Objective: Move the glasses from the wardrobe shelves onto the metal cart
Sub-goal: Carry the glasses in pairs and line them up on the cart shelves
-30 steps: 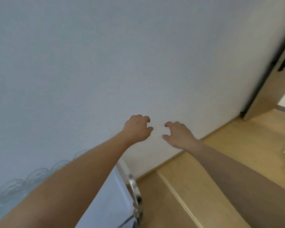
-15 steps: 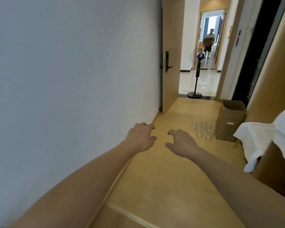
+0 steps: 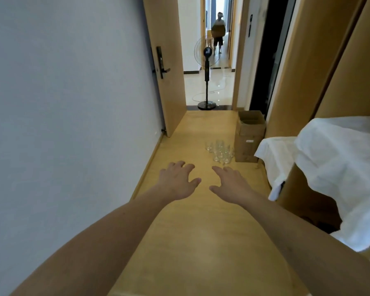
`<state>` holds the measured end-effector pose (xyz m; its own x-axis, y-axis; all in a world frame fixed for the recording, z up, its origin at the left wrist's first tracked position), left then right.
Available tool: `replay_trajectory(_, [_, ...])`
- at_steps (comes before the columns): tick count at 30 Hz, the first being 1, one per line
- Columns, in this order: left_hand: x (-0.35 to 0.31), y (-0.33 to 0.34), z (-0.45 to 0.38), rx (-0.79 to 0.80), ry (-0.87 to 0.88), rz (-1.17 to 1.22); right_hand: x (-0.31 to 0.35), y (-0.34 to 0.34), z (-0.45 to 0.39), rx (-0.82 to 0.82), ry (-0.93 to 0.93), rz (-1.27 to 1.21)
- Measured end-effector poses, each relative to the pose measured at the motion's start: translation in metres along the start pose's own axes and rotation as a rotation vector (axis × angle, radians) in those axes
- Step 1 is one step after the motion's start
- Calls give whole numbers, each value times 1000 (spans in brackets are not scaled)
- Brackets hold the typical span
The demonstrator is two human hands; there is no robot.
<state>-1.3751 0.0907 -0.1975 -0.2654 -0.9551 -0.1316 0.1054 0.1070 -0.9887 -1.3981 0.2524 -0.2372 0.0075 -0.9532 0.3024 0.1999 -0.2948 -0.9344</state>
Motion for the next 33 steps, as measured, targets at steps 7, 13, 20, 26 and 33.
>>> replay_trajectory(7, [36,29,-89,25,35,82,-13,9,-79,15,113,-99])
replay_trajectory(13, [101,56,-179,51,75,156,2,22,-170,11,218,-170])
replay_trajectory(20, [180,52,-278,33,115,297,37,34,-269,5,327,-199])
replay_trajectory(26, [222,60,-341,65,156,365,52,45,-335,18,381,-193])
replay_trajectory(33, [252,67,-429,77,147,388,53,44,-424,19,390,-189])
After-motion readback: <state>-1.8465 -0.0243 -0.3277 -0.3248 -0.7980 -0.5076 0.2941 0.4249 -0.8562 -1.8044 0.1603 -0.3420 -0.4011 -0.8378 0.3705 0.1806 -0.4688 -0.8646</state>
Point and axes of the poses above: each hand's wrist, its own z-axis away from the middle knuckle, its own y-axis out of the palm, x = y × z, the point moved 8 cm from there along -z, towards the middle knuckle, and after that the axes turned 10 degrees about y, right-handed, at the moved point
